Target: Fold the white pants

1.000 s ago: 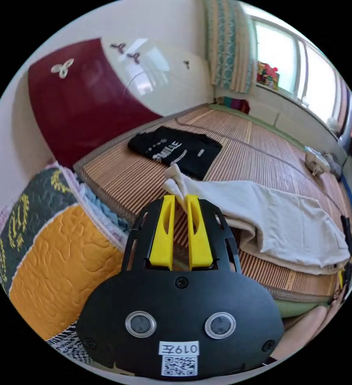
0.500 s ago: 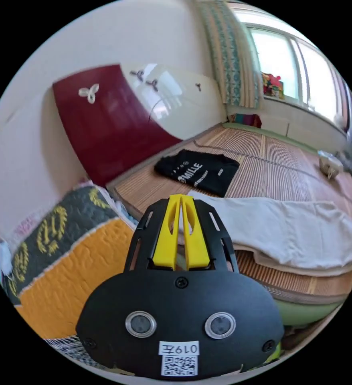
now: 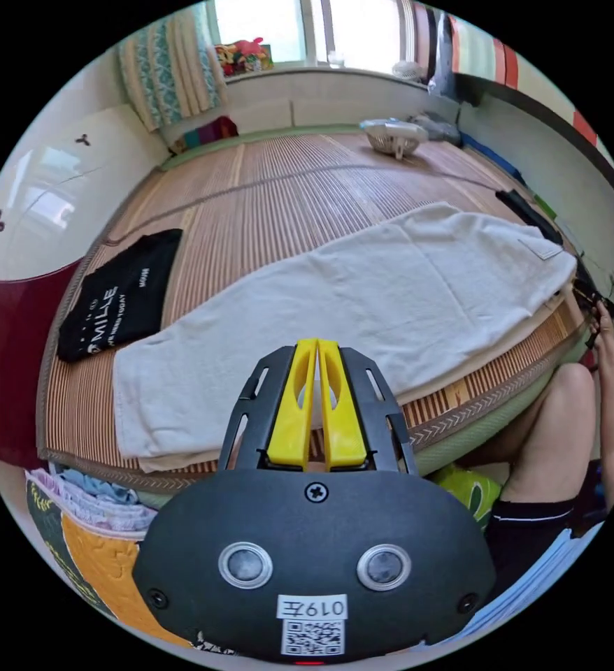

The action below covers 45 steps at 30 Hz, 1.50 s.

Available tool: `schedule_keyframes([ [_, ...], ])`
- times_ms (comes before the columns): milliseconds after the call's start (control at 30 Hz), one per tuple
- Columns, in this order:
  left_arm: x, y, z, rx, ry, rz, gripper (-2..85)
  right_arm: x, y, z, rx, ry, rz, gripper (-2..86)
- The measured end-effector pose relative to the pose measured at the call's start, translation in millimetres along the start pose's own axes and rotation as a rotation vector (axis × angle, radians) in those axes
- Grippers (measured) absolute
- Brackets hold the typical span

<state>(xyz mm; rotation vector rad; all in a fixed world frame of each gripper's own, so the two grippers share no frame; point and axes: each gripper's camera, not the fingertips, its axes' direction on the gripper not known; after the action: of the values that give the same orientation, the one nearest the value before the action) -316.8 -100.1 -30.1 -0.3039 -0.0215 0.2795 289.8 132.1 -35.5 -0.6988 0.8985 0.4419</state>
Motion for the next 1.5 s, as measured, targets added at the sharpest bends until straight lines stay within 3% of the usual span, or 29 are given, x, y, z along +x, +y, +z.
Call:
schedule_keyframes([
  [333, 10.9, -12.9, 11.7, 0.008, 0.128, 0.068, 0.8, -64.6, 67.0, -1.2, -0.057, 0.232, -0.144, 3.8],
  [433, -3.3, 3.4, -18.4, 0.126, 0.115, -0.003, 0.8, -116.8, 83.0, -5.3, 0.023, 0.493, -0.23, 6.9],
  [500, -15.1, 18.9, -37.7, 0.152, 0.044, -0.047, 0.9, -180.5, 110.4, -5.4, 0.151, 0.678, -0.43, 6.7],
  [567, -22.8, 26.7, -43.2, 0.12, -0.016, -0.058, 0.9, -223.9, 128.3, 6.7, 0.157, 0.718, -0.589, 5.4],
  [667, -29.9, 36.0, -48.8, 0.067, -0.007, 0.01, 1.1, -268.5, 134.9, 32.7, 0.041, 0.633, -0.677, 11.9],
  [767, -29.3, 40.8, -56.4, 0.053, -0.016, 0.096, 1.5, -296.4, 139.0, 46.3, 0.053, 0.548, -0.701, 15.4],
  [900, -11.0, 34.8, -58.8, 0.046, -0.106, 0.26, 3.0, -341.3, 157.6, 72.3, 0.085, 0.596, -0.824, 15.3],
  [1100, 11.8, 13.4, -37.6, -0.058, -0.364, 0.414, 6.0, -348.2, 157.7, 93.4, 0.069, 0.521, -0.769, 15.4],
  [1367, 14.7, 0.3, -25.7, -0.169, -0.39, 0.512, 4.8, -354.0, 176.4, 122.3, 0.071, 0.506, -0.769, 15.0],
  [1500, 6.2, -10.8, -28.7, -0.127, -0.442, 0.468, 2.3, -355.1, 176.8, 137.8, 0.063, 0.503, -0.778, 15.3],
])
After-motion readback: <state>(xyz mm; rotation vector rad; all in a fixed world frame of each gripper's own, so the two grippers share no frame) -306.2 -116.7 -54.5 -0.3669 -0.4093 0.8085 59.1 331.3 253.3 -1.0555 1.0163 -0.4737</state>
